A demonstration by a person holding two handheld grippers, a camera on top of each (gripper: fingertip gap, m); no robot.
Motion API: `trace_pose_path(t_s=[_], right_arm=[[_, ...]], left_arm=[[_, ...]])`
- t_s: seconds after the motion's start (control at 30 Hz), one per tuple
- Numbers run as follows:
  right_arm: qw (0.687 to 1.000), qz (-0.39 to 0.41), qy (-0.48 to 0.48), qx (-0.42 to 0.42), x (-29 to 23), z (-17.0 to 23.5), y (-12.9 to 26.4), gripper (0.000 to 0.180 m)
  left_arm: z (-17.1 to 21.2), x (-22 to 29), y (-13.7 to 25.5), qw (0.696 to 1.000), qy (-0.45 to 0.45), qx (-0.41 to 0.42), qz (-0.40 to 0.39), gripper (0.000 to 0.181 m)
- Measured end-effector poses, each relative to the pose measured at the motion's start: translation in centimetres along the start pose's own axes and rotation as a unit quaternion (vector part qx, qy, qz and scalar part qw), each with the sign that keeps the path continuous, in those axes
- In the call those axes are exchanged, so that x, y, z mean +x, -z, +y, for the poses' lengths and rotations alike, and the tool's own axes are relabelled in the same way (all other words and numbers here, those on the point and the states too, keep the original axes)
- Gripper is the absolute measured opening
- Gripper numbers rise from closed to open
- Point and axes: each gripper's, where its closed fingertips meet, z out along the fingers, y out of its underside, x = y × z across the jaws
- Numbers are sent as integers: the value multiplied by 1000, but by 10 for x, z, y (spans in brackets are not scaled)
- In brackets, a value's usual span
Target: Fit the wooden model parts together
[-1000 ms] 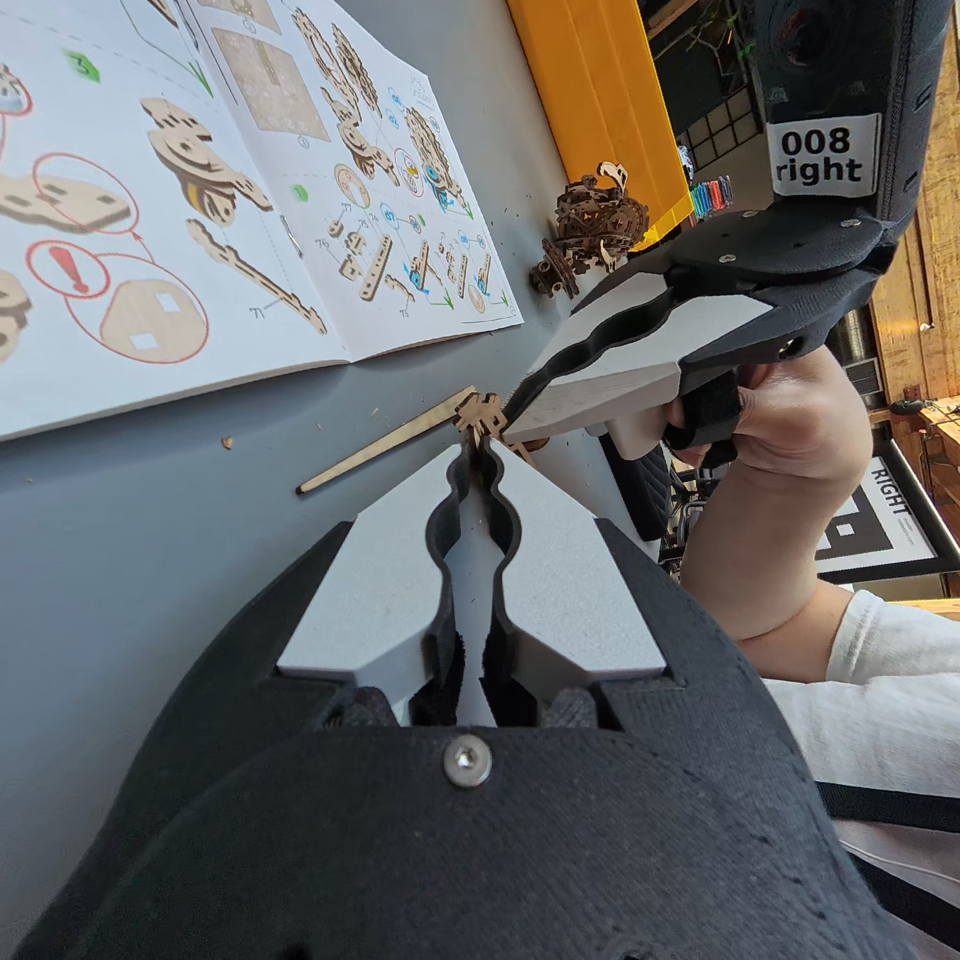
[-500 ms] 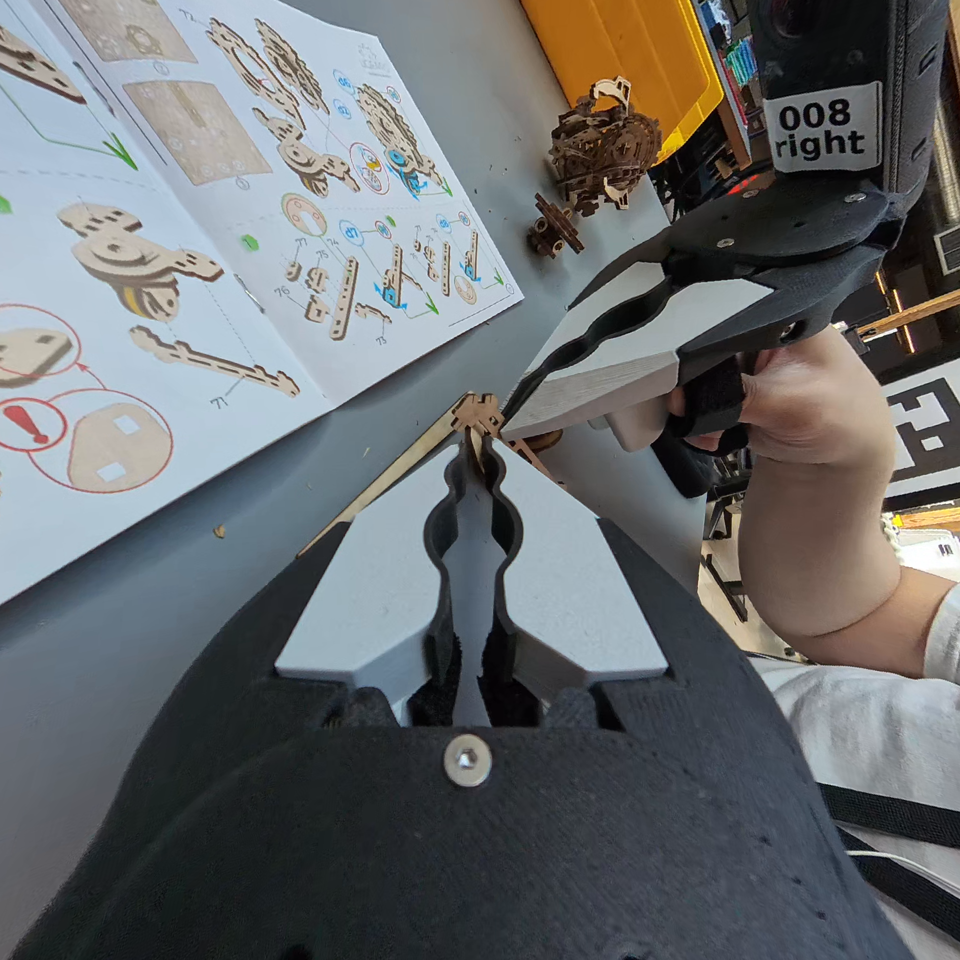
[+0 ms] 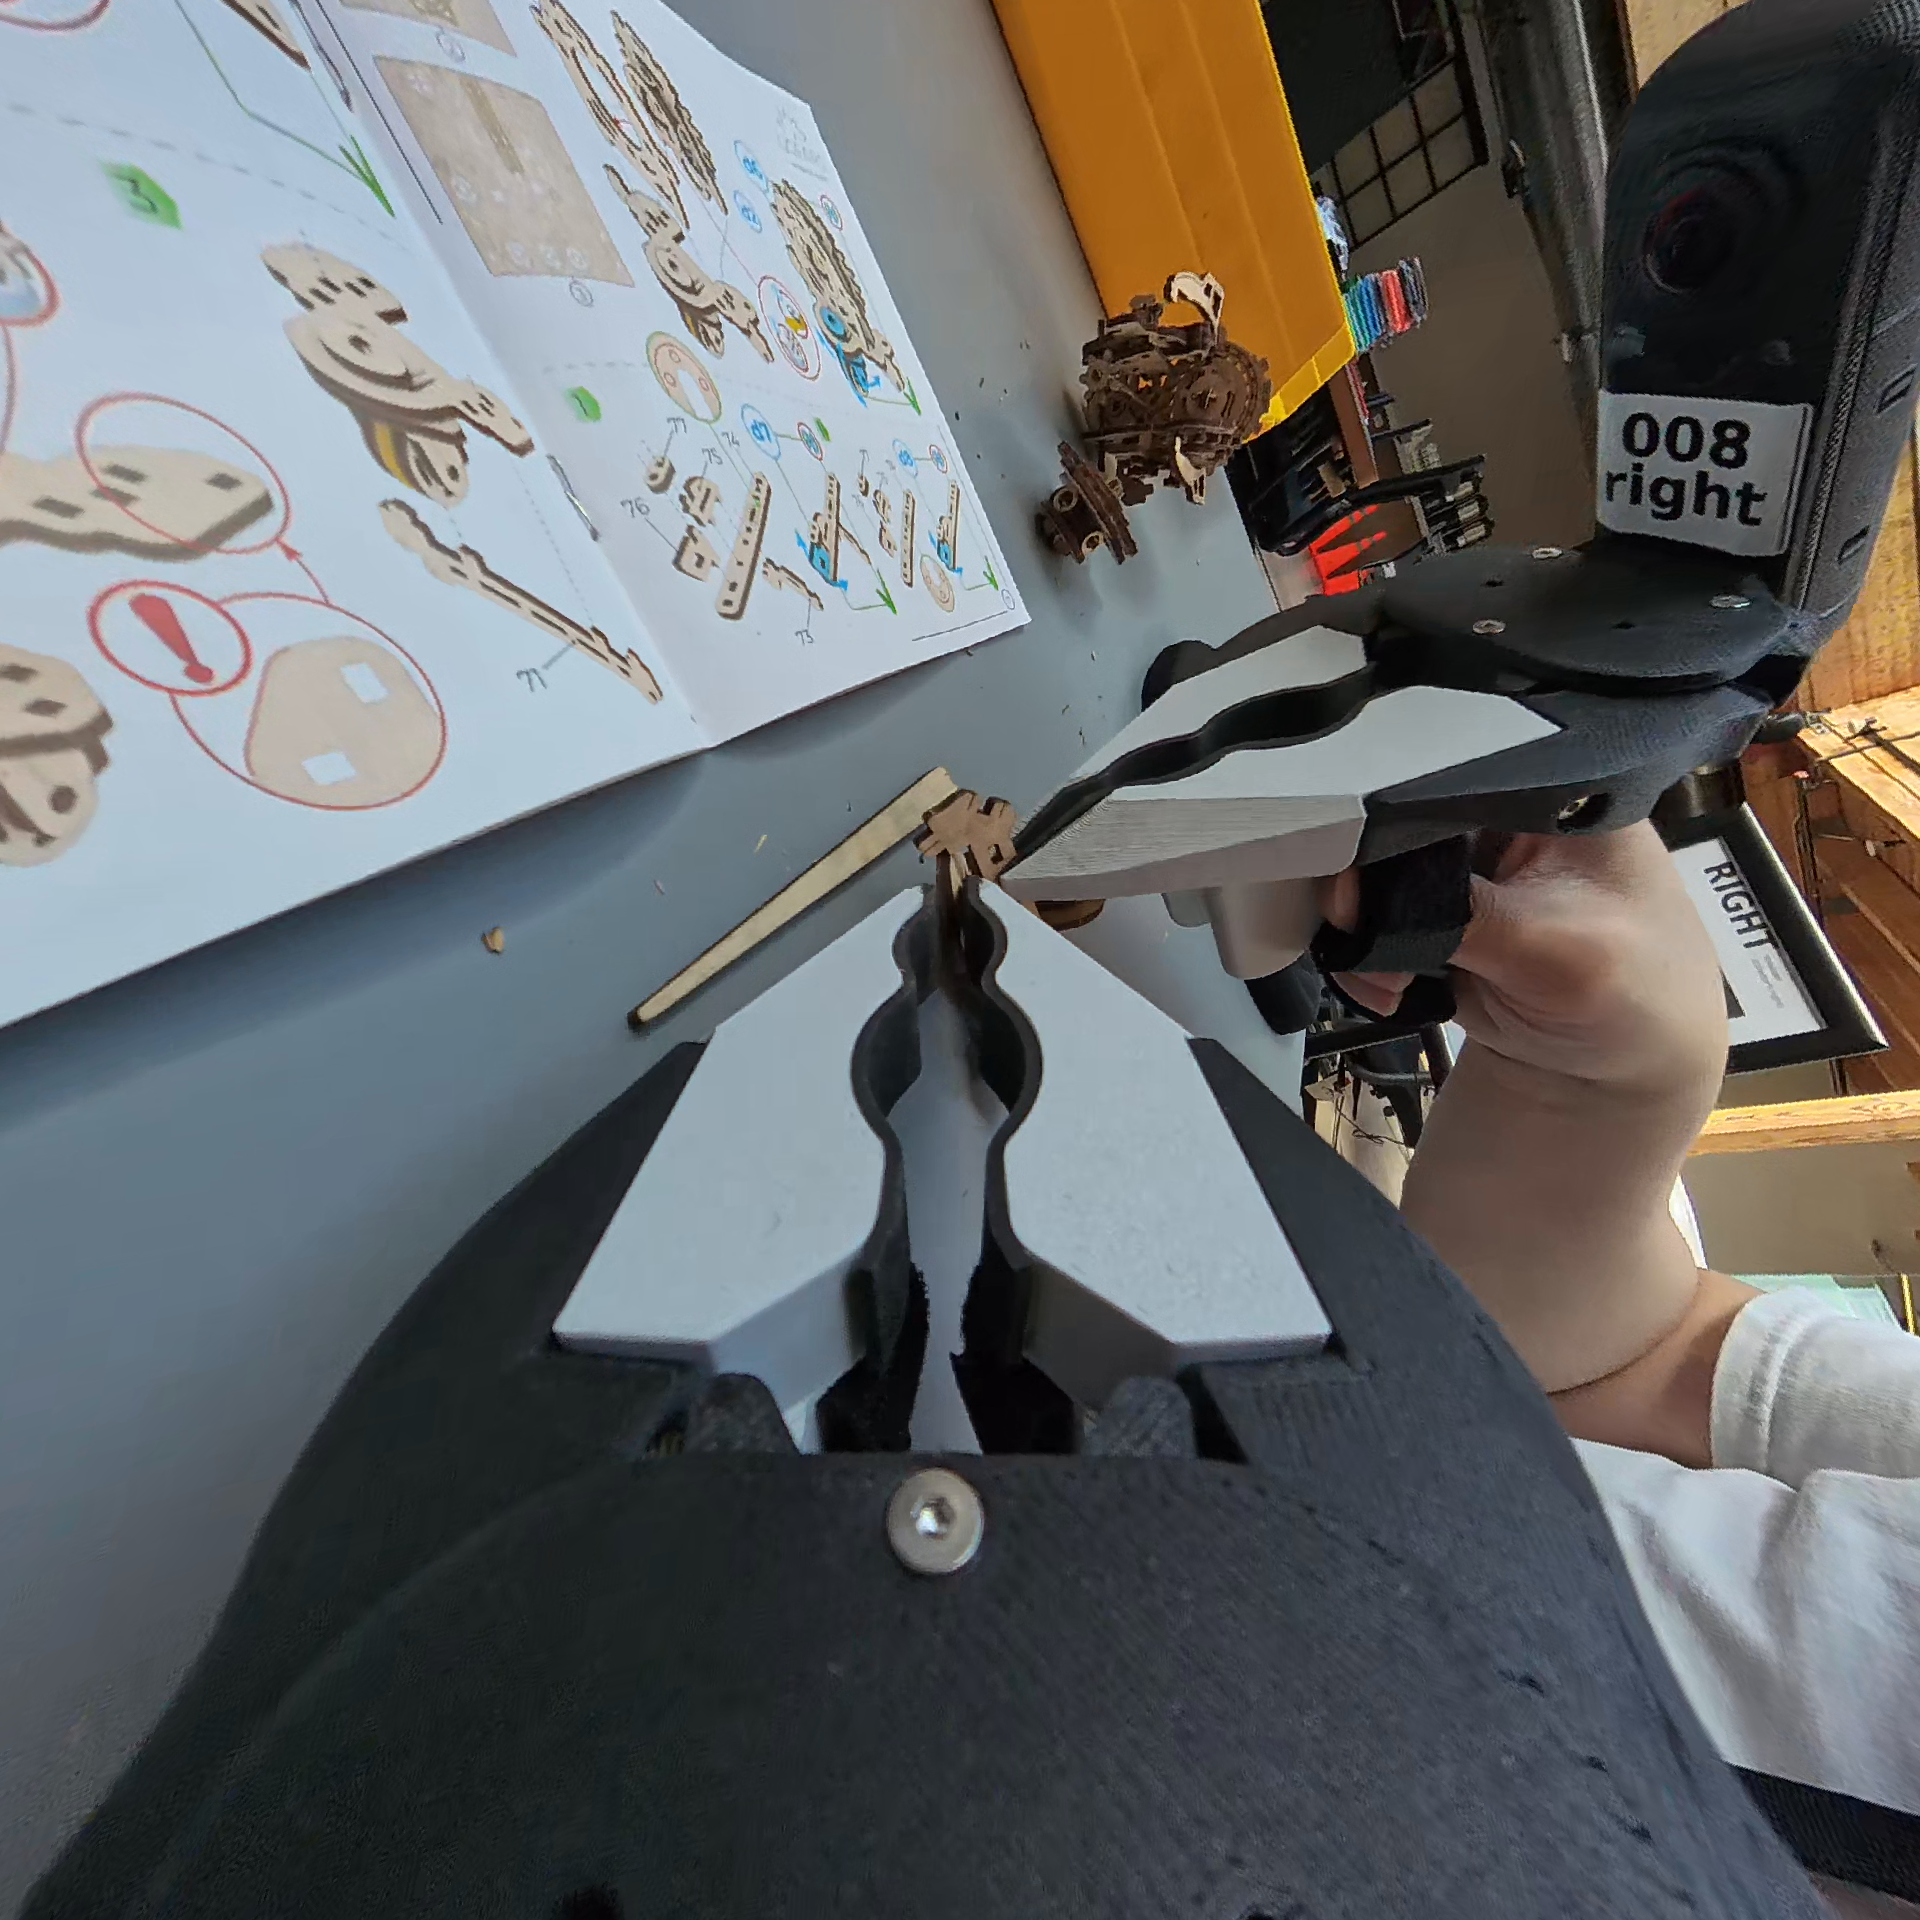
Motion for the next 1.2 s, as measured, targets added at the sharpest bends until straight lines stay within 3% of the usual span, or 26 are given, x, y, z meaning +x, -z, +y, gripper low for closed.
trace_pose_path(t_s=[0.77,1.0,1.2], right_arm=[[999,33,-11,36,-3,3,-2,2],[996,75,24,34,-3,7,-2,2],[997,39,38,60,-5,6,1,2]], left_arm=[[5,0,4,999,33,27,-11,1],[10,1,4,999,33,21,-22,1],[8,4,6,997,70,24,19,0]])
